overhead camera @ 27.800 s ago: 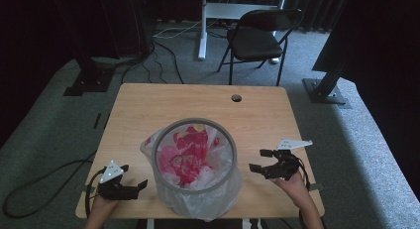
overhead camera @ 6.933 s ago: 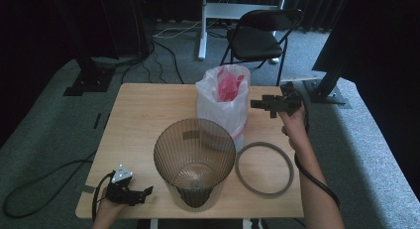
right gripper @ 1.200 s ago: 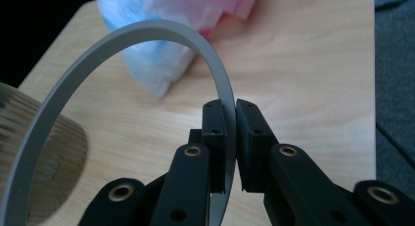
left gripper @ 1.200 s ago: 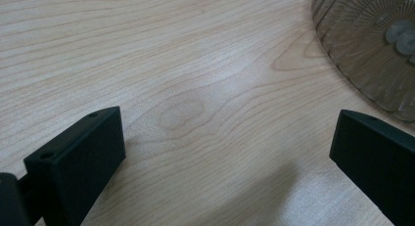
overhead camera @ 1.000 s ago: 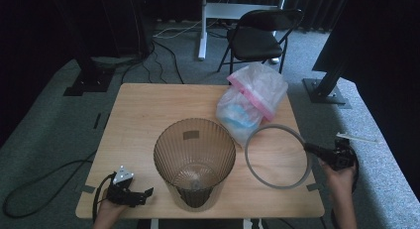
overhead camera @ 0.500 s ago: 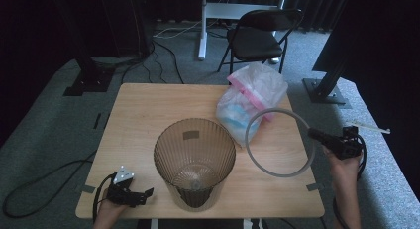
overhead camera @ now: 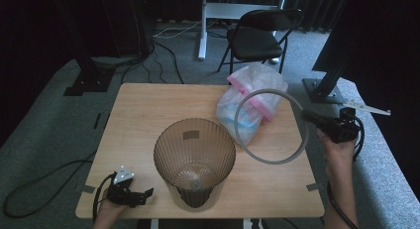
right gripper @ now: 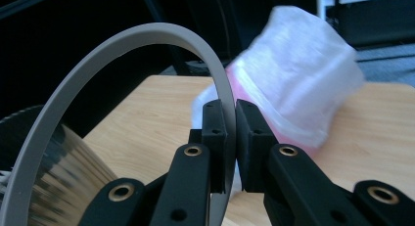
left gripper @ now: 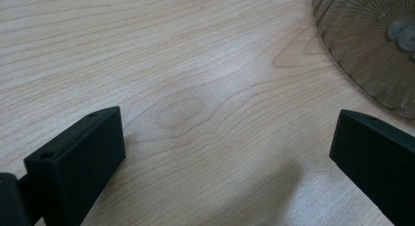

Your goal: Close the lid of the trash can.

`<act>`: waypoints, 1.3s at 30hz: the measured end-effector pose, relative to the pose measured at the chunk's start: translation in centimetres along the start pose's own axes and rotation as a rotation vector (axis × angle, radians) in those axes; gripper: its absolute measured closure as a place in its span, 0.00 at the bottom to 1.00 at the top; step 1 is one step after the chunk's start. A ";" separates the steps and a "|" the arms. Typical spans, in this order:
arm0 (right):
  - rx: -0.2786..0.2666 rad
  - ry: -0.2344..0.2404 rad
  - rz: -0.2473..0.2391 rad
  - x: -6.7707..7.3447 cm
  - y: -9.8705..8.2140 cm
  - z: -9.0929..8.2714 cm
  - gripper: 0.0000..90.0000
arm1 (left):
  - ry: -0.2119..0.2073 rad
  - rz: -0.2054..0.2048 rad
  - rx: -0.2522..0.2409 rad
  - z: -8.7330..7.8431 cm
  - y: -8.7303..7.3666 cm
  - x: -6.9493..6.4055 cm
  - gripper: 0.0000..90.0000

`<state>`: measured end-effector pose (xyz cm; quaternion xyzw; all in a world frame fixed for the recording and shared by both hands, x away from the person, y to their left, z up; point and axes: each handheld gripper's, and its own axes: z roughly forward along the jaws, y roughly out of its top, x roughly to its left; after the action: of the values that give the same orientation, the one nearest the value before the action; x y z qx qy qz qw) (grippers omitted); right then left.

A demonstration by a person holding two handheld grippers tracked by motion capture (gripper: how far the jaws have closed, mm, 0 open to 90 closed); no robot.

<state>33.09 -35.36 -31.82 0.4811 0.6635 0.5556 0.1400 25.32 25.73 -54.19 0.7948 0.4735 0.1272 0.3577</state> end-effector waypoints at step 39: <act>0.268 0.370 -0.256 15.5 2.3 14.0 0.93 | -0.013 -0.007 -0.008 -0.2 -0.1 0.2 0.00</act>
<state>36.56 -14.82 -29.18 0.2977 0.8010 0.5190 0.0206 25.29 26.02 -54.17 0.7926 0.4734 0.1227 0.3641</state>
